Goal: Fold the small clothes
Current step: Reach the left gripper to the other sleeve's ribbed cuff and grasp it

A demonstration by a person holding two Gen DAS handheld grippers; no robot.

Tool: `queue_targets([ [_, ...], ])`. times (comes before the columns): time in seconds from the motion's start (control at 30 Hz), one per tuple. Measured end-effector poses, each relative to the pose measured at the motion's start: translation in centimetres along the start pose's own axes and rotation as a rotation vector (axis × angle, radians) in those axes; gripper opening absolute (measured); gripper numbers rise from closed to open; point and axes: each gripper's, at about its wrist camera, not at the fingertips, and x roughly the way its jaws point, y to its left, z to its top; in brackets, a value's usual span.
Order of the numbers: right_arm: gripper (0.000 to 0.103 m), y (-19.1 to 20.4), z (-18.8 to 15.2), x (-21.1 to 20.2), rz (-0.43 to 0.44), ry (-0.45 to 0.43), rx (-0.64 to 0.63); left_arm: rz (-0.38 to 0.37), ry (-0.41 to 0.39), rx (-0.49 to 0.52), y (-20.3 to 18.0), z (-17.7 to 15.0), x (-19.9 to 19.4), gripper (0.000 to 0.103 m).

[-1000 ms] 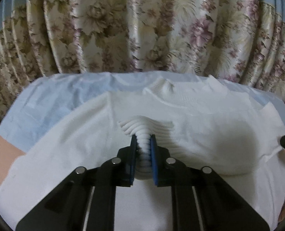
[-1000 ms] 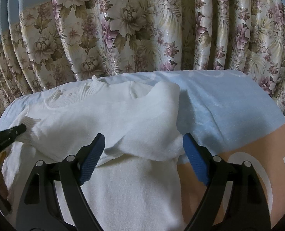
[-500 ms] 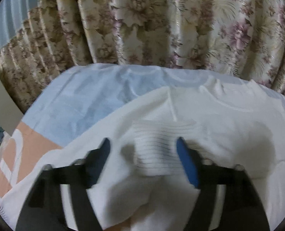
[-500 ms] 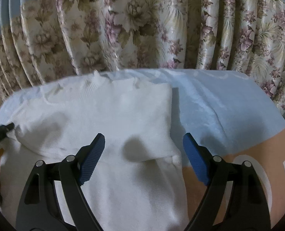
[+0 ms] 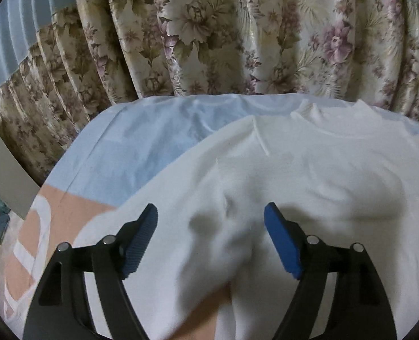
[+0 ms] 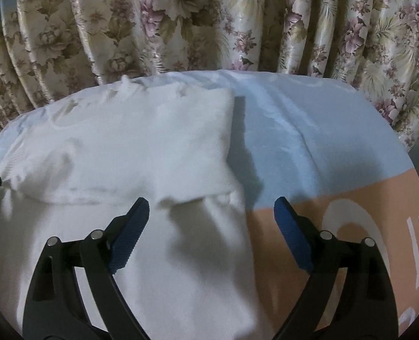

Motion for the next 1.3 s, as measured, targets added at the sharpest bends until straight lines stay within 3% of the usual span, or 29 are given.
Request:
queue_targets([
  [0.37, 0.094, 3.8, -4.5, -11.8, 0.088, -0.148, -0.074, -0.028, -0.074, -0.056, 4.1, -6.1, -9.5, 0.078],
  [0.67, 0.094, 6.8, -12.1, -19.2, 0.146, -0.188, -0.156, 0.049, -0.113, -0.075, 12.6, -13.9, -16.5, 0.078],
  [0.93, 0.095, 9.6, -16.1, -22.3, 0.15, -0.259, -0.157, 0.064, -0.098, -0.113, 18.7, -18.6, -18.0, 0.078],
  [1.1, 0.098, 11.3, -17.8, -23.1, 0.115, -0.295, -0.151, 0.017, -0.104, -0.166, 20.5, -18.6, -17.7, 0.078],
  [1.3, 0.099, 12.5, -19.0, -23.1, 0.119, -0.286, -0.17, -0.003, -0.052, -0.187, 22.4, -18.5, -16.2, 0.078],
])
